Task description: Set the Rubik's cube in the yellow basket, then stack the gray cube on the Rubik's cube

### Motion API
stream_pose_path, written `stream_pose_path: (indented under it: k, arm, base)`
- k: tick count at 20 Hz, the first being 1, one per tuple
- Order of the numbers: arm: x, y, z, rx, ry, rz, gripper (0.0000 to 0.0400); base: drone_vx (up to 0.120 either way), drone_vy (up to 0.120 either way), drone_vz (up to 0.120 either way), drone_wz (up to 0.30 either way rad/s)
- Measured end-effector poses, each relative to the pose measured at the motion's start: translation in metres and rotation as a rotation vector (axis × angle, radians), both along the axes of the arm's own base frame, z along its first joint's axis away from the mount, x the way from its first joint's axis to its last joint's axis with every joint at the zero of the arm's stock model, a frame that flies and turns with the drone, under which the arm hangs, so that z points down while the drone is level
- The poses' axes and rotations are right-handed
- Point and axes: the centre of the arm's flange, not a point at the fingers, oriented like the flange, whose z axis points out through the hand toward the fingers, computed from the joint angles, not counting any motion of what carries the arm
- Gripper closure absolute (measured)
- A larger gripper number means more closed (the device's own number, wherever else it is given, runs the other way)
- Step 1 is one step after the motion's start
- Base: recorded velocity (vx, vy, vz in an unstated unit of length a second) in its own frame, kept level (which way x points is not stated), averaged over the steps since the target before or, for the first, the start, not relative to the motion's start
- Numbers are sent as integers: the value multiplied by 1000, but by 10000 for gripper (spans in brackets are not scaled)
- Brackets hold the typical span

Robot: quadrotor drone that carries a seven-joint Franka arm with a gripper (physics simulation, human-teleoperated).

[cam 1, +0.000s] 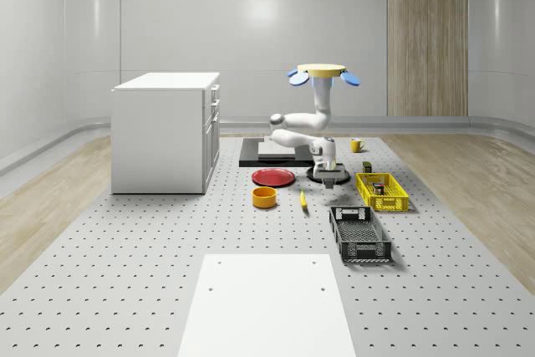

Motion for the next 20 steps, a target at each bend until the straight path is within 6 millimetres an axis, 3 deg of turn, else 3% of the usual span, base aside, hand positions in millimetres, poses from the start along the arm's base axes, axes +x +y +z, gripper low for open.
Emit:
stream_pose_path:
  k: [6,9,12,18,20]
  arm:
    - [0,0,-3,0,0,0,150]
    - [0,0,-3,0,0,0,150]
    - [0,0,-3,0,0,0,150]
    - [0,0,-4,0,0,0,150]
    - [0,0,-4,0,0,0,150]
  base:
    - [0,0,120,0]
    - [-53,93,120,0]
    - [-120,107,0,0]
    - [-120,13,0,0]
    - [-20,120,0,0]
